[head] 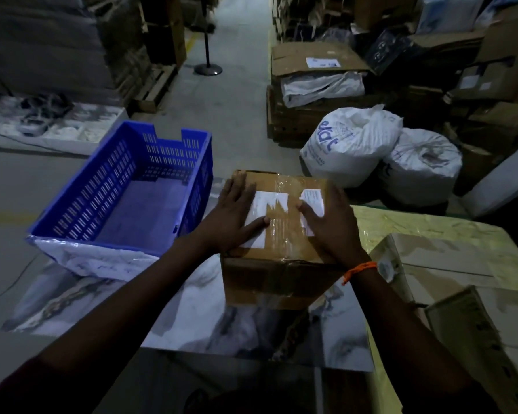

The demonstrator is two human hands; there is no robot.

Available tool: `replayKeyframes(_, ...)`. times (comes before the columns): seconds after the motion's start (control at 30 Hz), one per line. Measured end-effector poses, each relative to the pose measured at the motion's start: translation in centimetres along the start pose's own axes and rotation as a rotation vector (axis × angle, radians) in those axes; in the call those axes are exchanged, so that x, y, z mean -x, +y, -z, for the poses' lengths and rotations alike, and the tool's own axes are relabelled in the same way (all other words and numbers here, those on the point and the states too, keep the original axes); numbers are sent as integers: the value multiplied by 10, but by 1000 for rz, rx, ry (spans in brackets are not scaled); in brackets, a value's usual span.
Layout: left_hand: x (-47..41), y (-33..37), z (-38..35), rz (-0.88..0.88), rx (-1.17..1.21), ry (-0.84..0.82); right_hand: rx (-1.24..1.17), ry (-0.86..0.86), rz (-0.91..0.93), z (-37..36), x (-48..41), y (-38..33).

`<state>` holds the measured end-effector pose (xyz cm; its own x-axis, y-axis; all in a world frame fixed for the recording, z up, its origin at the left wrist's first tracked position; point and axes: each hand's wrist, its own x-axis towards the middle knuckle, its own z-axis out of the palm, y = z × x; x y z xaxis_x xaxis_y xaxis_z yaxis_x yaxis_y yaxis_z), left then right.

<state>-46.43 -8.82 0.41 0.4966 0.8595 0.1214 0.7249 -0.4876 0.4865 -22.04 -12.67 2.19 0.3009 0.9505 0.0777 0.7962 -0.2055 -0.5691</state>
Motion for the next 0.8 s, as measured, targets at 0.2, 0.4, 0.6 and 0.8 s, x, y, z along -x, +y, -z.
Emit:
replayKeyframes(0.2, -8, 14, -3, 410, 706, 103, -468, -136, -234, 13, -9, 13)
replayKeyframes(0.4, -14, 27, 4, 308, 693, 228, -530, -53, -212, 20, -11, 15)
replayKeyframes(0.6, -9, 33, -5, 293, 862, 434, -684, 44, -173, 24, 1, 18)
replayKeyframes(0.8, 14, 23, -30, 569, 894, 419, -780, 89, -337, 0, 34, 40)
